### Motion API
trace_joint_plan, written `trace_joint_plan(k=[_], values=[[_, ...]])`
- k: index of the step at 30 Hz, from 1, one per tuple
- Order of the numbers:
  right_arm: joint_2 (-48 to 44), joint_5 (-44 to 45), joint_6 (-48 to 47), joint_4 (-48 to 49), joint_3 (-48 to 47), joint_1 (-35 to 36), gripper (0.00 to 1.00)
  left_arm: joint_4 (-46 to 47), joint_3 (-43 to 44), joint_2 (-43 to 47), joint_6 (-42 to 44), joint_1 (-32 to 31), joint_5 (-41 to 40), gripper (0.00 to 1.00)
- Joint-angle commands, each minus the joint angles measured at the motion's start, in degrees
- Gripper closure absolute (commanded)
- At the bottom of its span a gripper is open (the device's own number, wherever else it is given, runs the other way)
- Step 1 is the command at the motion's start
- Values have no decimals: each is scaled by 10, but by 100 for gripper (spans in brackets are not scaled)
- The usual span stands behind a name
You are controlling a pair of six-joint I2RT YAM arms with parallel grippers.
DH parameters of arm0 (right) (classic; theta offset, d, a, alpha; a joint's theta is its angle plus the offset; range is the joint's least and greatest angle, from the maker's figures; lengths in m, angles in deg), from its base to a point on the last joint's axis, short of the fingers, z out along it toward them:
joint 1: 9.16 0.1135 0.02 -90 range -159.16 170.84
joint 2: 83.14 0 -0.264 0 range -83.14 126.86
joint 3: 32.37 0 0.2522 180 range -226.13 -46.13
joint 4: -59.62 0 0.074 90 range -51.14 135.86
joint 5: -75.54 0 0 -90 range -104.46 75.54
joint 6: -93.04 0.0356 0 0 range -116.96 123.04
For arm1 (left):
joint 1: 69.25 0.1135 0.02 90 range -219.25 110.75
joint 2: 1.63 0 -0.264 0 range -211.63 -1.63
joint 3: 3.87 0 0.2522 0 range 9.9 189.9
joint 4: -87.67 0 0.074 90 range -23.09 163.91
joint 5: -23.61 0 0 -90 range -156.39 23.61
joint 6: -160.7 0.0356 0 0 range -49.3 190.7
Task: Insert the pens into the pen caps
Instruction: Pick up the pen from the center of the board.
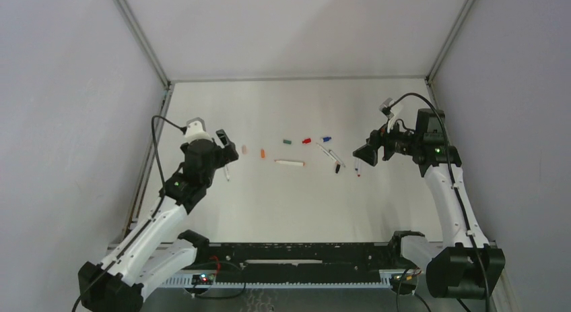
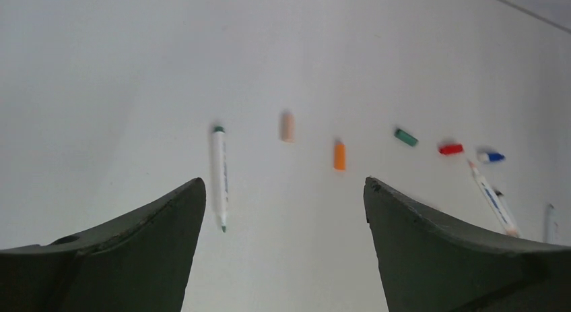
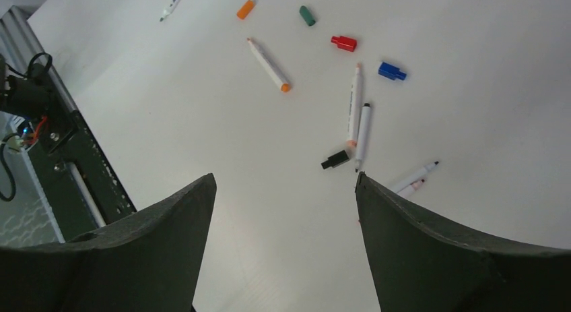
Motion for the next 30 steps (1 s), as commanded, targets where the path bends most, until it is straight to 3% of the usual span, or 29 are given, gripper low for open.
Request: trace_joint_plan(k=[1,7,12,16,21,30], values=[[0,28,6,26,0,6,16,58,-6,-26,-6,35,-23,10],[8,37,3,25,0,20,19,97,-44,-60,-23,78,5,17],[17,41,3,26,0,27,21,103,-41,-123,-15,93,22,30],[16,43,2,26,0,27,22,110,-34,-166,-13,99,22,34],[17,42,2,25,0,28,23,102,-9,-229,-15,112,43,56],[18,38,3,25,0,28,23,55,44,-340,-18,117,53,56]])
